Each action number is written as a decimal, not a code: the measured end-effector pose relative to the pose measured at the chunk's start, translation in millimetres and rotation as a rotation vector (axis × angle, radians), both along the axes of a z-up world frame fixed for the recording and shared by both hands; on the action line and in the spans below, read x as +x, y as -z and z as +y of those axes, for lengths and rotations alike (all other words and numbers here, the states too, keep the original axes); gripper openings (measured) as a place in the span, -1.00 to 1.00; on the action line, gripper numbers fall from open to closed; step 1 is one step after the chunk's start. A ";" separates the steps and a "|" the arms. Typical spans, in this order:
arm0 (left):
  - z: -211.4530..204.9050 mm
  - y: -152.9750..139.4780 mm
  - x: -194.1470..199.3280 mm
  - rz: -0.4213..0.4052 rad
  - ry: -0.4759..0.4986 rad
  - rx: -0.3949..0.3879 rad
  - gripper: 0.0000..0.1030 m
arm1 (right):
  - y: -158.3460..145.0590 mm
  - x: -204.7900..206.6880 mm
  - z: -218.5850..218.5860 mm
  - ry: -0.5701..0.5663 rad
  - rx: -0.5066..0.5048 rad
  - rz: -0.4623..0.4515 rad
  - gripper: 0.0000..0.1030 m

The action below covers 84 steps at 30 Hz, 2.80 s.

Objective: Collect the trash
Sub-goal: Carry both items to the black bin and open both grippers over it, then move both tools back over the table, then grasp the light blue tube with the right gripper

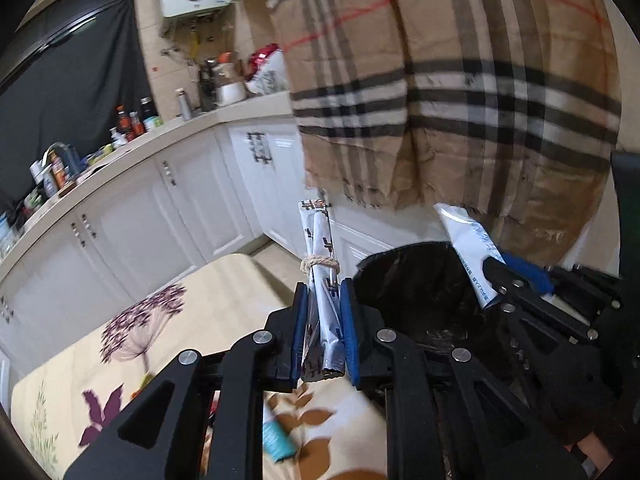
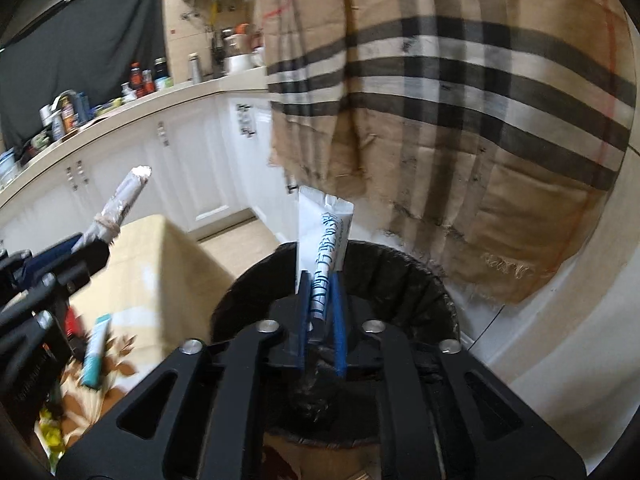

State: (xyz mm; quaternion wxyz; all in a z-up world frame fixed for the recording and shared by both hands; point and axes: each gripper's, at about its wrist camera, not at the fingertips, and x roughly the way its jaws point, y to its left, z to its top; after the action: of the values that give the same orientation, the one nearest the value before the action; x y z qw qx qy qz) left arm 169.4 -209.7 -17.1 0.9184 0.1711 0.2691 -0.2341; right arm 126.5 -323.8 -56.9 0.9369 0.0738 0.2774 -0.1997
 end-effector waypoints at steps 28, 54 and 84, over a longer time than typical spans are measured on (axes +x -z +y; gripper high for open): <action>150.7 -15.8 -72.1 -0.006 -0.322 -0.076 0.19 | -17.1 -72.8 88.5 -0.202 -0.026 -0.026 0.71; 323.3 23.1 -170.2 0.050 -0.682 -0.052 0.21 | 29.9 -112.5 237.6 -0.587 -0.047 0.154 0.69; 321.0 33.8 -178.3 0.082 -0.689 -0.048 0.21 | 50.6 -122.7 233.1 -0.726 0.042 0.246 -0.69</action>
State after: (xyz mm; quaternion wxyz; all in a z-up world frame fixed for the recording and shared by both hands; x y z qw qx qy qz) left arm -8.9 111.4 -51.0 0.9357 0.0390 0.3420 0.0768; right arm 3.8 -90.8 -107.5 0.9046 -0.0346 0.3998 0.1434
